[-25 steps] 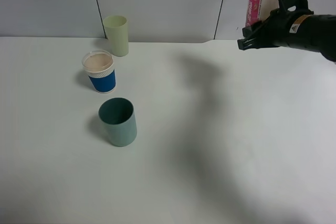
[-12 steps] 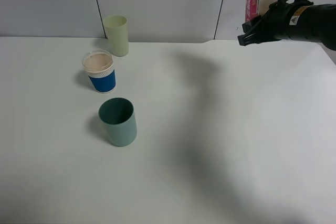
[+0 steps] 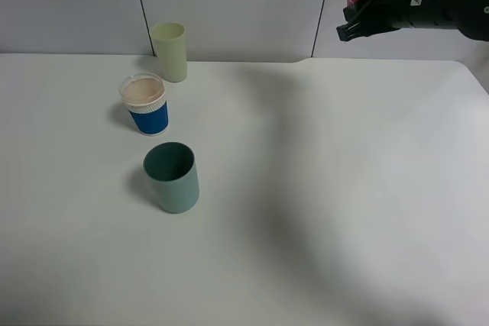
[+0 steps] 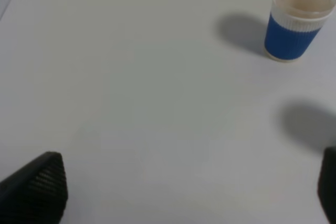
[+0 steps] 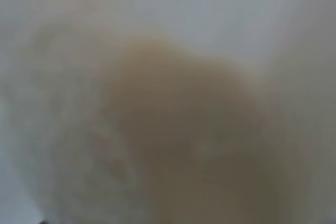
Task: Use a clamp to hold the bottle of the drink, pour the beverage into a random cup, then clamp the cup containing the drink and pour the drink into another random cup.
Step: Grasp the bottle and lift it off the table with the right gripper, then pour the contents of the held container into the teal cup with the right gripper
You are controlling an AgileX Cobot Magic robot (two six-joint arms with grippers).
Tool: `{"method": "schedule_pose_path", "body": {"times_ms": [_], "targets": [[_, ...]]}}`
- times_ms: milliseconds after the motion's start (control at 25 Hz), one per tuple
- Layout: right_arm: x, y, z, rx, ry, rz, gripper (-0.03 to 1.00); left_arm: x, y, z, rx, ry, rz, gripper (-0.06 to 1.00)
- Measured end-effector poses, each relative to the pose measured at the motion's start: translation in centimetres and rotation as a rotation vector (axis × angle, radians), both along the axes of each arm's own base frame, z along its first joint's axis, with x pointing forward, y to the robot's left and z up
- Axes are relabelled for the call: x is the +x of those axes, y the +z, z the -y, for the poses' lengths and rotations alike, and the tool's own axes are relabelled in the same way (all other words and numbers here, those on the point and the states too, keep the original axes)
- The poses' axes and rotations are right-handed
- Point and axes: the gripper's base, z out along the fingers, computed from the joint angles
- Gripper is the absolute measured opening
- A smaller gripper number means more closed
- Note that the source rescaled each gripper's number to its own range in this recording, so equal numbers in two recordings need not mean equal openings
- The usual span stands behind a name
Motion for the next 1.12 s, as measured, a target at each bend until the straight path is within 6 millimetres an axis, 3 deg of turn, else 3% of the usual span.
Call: {"method": "schedule_pose_path", "body": {"times_ms": [280, 440, 680, 1120], "targets": [[0.7, -0.3, -1.5, -0.02, 0.052, 0.009, 0.0, 0.0, 0.0, 0.0, 0.0, 0.0, 0.0, 0.87], [1.2, -1.9, -3.8, -0.008, 0.118, 0.013, 0.0, 0.0, 0.0, 0.0, 0.0, 0.0, 0.0, 0.87], [1.4, -3.0, -5.1, 0.026, 0.148, 0.03, 0.0, 0.0, 0.0, 0.0, 0.0, 0.0, 0.0, 0.87], [0.3, -4.3, -8.4, -0.026, 0.225, -0.019, 0.0, 0.0, 0.0, 0.0, 0.0, 0.0, 0.0, 0.87]]}}
